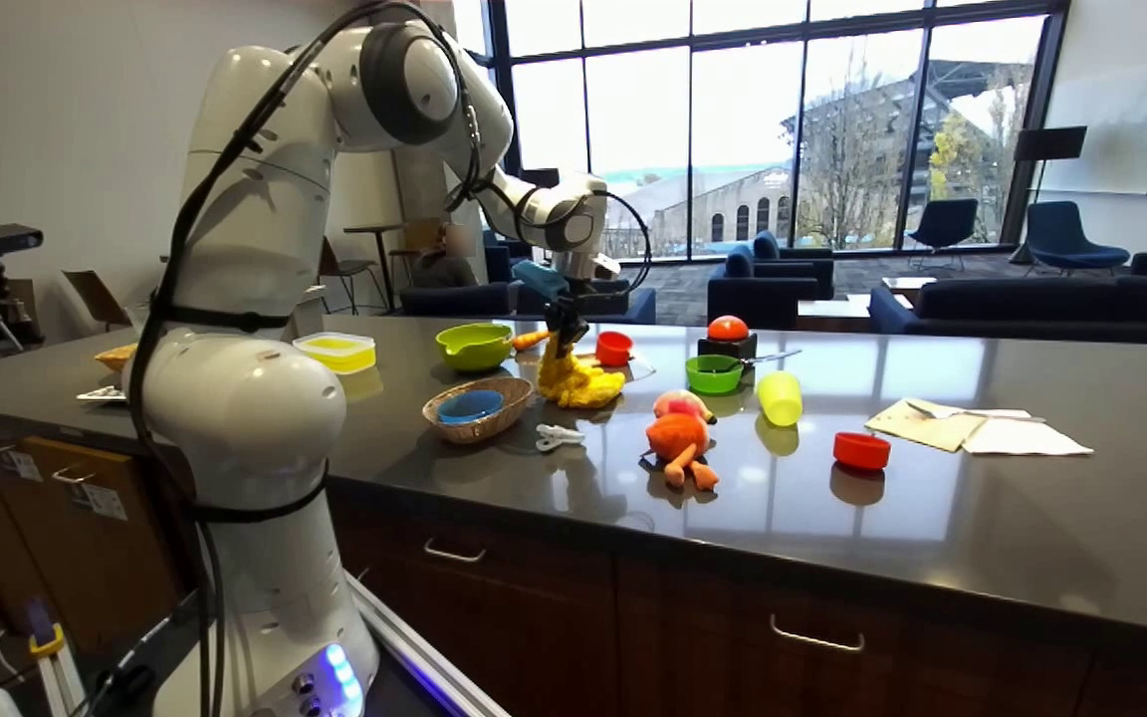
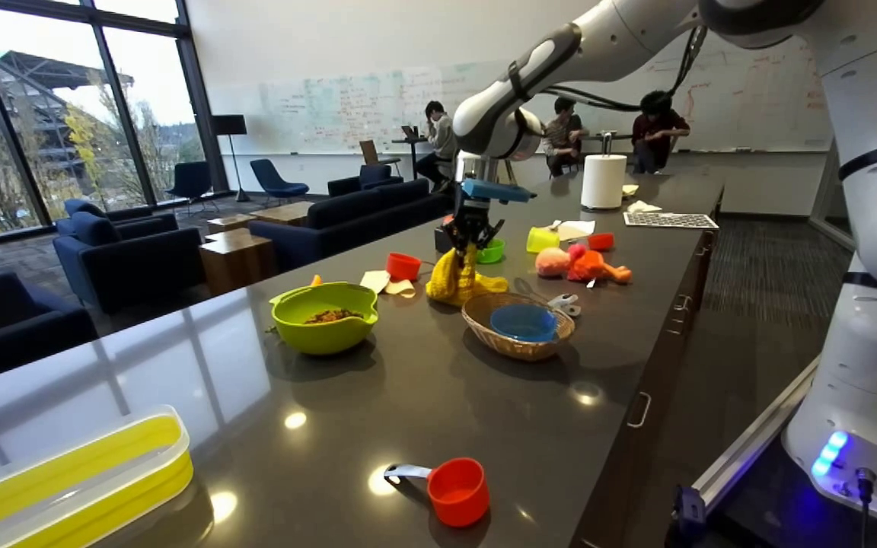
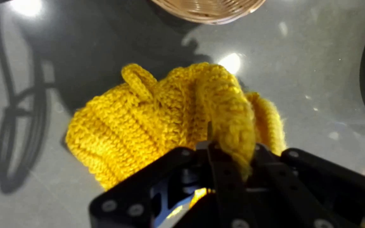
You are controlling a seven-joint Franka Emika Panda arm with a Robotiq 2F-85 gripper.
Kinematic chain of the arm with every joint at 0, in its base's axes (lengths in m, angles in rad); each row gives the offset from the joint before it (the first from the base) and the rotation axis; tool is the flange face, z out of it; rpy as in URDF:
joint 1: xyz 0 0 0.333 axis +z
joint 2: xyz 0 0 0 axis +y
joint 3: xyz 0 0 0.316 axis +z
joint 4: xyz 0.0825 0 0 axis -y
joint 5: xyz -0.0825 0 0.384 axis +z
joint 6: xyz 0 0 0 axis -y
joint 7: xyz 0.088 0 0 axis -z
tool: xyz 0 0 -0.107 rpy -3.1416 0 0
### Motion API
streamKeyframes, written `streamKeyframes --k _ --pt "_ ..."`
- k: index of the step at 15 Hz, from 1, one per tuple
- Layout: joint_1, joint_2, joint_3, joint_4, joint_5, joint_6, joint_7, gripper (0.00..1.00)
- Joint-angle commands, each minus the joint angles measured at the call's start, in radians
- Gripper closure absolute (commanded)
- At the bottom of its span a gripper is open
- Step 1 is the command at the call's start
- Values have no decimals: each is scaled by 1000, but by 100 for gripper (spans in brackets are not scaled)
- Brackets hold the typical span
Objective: Move the towel to the right, use it to wipe the kitchen countertop and then move it back to the left
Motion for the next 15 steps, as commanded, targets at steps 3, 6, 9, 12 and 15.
streamKeyframes --k 3,6,9,12,15 --pt "-19 111 -19 146 36 -104 53 98" --pt "-31 132 -31 167 46 -108 60 98" --pt "-47 156 -53 189 46 -104 84 98" --pt "-85 165 -70 198 76 -108 86 98" --pt "-136 156 -76 191 136 -113 68 98"
